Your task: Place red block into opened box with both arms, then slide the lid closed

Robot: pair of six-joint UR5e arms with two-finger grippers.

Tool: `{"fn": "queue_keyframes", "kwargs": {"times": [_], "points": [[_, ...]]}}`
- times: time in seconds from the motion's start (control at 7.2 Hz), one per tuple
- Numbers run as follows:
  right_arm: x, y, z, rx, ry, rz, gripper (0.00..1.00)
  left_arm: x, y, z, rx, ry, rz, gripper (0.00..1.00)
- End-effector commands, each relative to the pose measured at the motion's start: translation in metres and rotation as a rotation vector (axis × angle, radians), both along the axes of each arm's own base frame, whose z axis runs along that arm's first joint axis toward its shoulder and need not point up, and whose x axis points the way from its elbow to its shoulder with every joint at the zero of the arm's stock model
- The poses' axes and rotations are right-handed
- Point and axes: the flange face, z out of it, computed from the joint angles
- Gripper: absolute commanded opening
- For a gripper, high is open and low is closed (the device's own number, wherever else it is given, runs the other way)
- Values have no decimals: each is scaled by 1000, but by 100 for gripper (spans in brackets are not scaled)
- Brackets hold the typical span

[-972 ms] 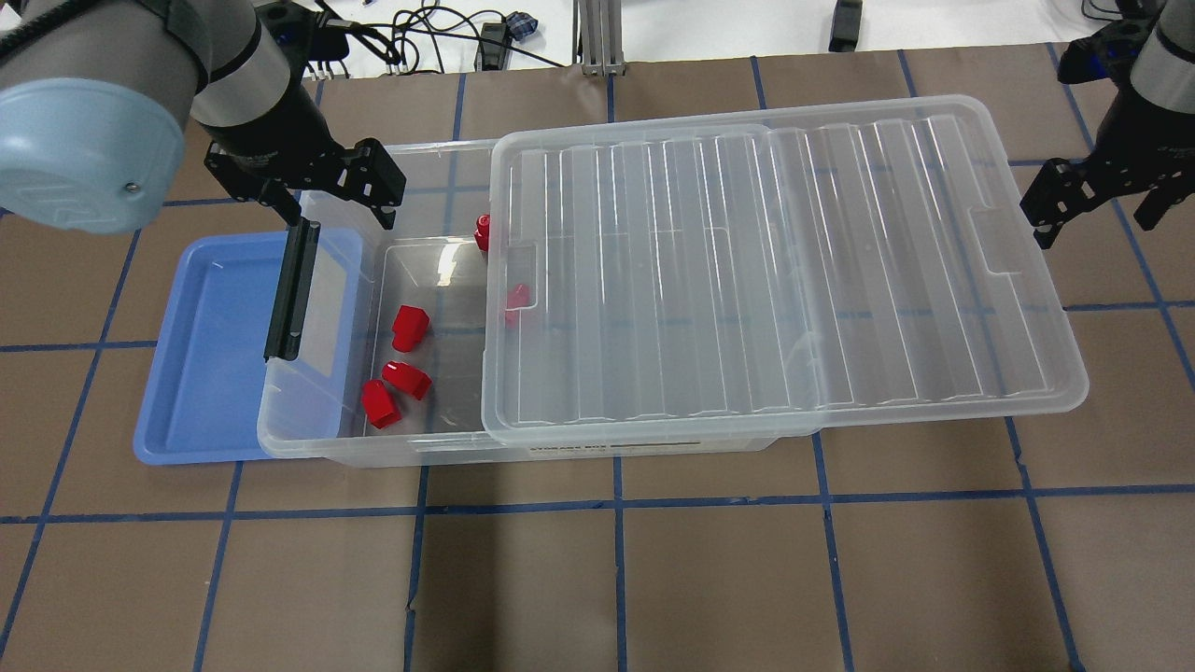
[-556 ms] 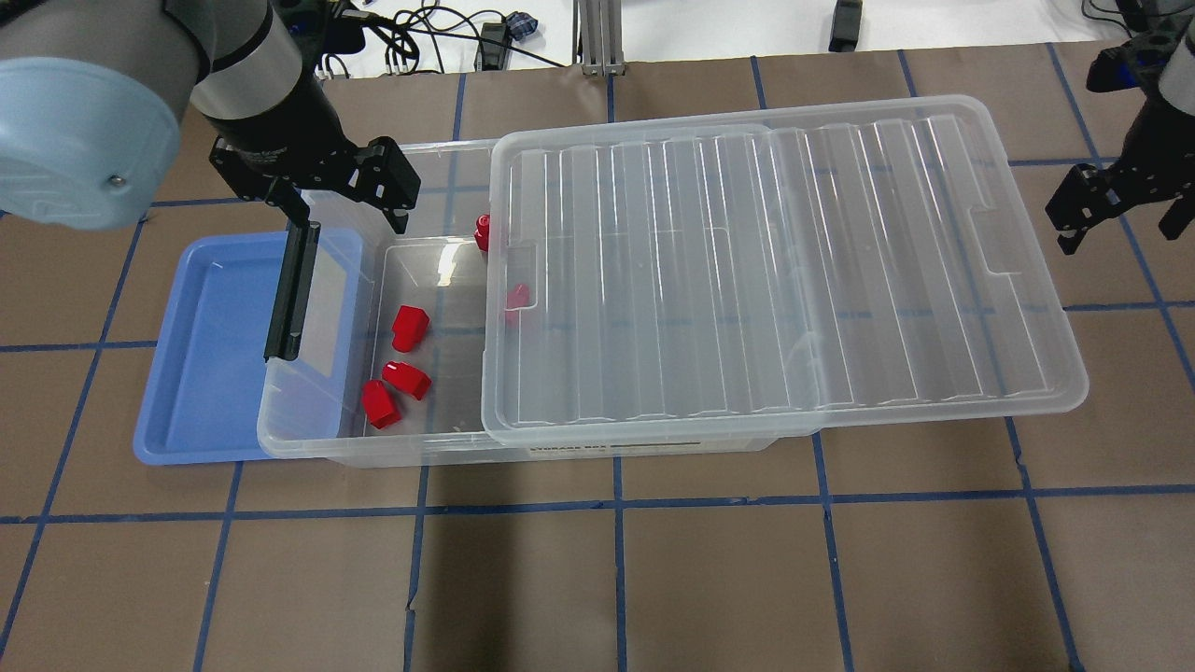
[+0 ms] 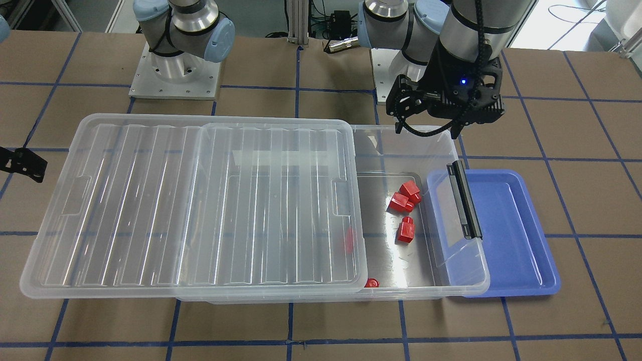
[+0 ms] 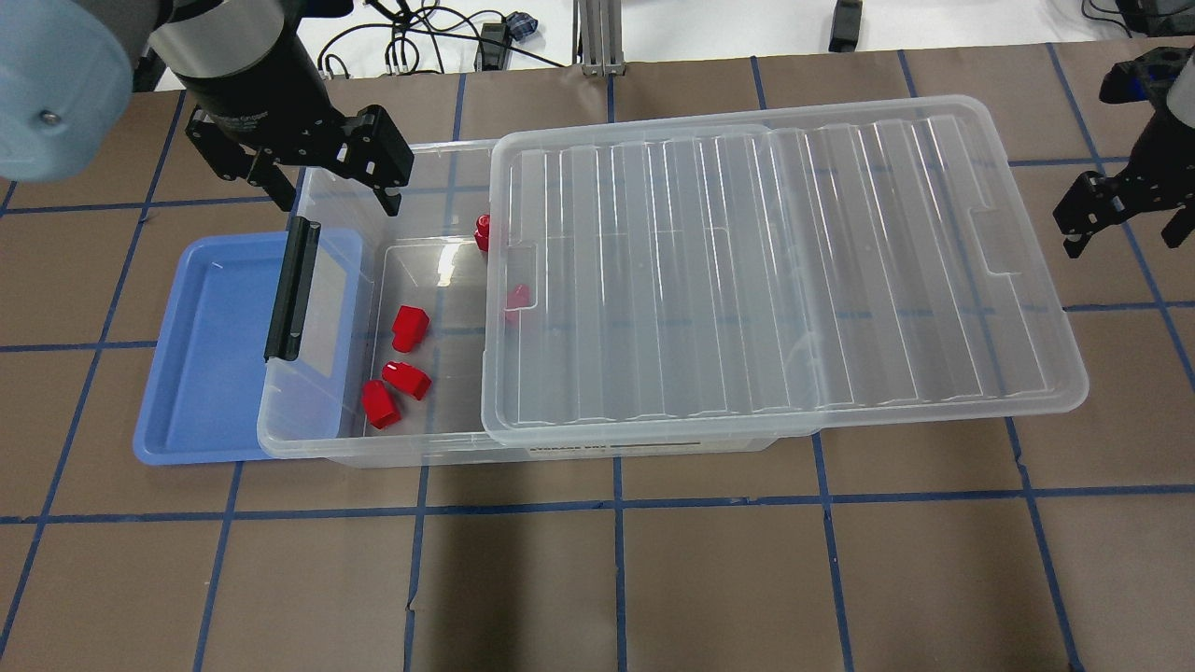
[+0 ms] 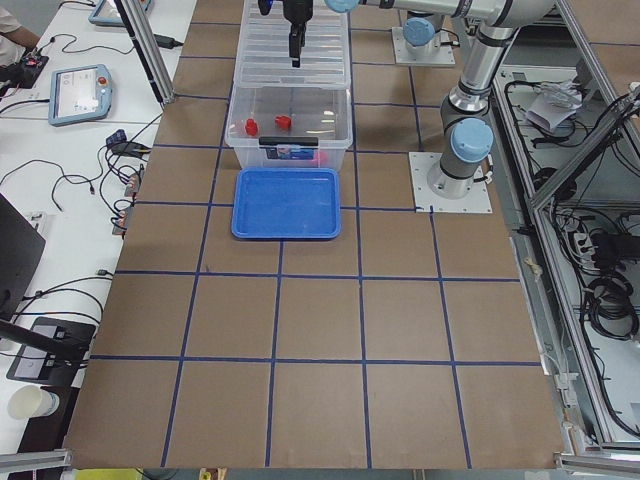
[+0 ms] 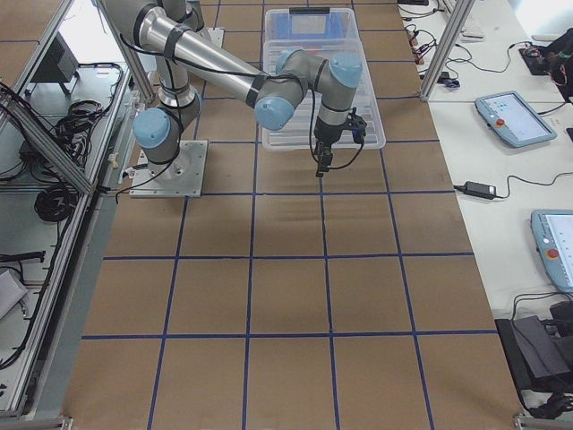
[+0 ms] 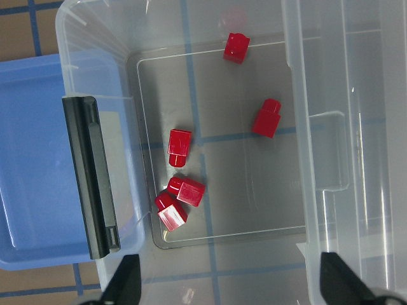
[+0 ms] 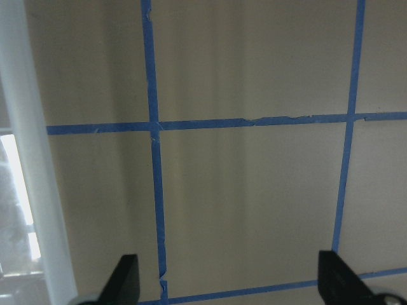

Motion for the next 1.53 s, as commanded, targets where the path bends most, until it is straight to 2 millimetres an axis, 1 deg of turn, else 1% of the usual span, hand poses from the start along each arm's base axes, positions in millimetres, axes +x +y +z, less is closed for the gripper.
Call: {"fn": "queue_keyframes", "kwargs": {"times": [0.0, 0.14, 0.28, 0.42, 0.56, 0.69, 0.83, 0.97, 1.11, 1.25, 1.39], "points": [[7, -2, -6, 7, -8, 5, 100, 7, 2, -14, 36, 2, 13, 100], [17, -4, -8, 16, -11, 28, 100, 3, 5, -2, 12, 1, 17, 100], [35, -7, -7, 13, -9, 54, 100, 3, 0, -20, 44, 4, 10, 100], [49, -9, -9, 17, -10, 76, 100, 8, -2, -5, 8, 0, 10, 100], [52, -8, -11, 21, -15, 80, 100, 6, -2, -15, 24, 4, 16, 100], [67, -11, -12, -3, -74, 79, 100, 6, -11, -14, 0, 4, 17, 100], [80, -13, -12, -12, -84, 28, 100, 7, -11, -14, -34, 4, 22, 100], [94, -13, -13, -11, -84, 18, 100, 8, -12, -14, -35, 4, 25, 100], [114, -14, -13, -14, -82, 11, 100, 8, -13, -15, -34, 5, 27, 100], [140, -14, -13, -19, -75, -7, 100, 9, -13, -13, -37, 4, 25, 100], [157, -13, -14, -22, -71, -29, 100, 9, -12, -13, -39, 4, 25, 100]]}}
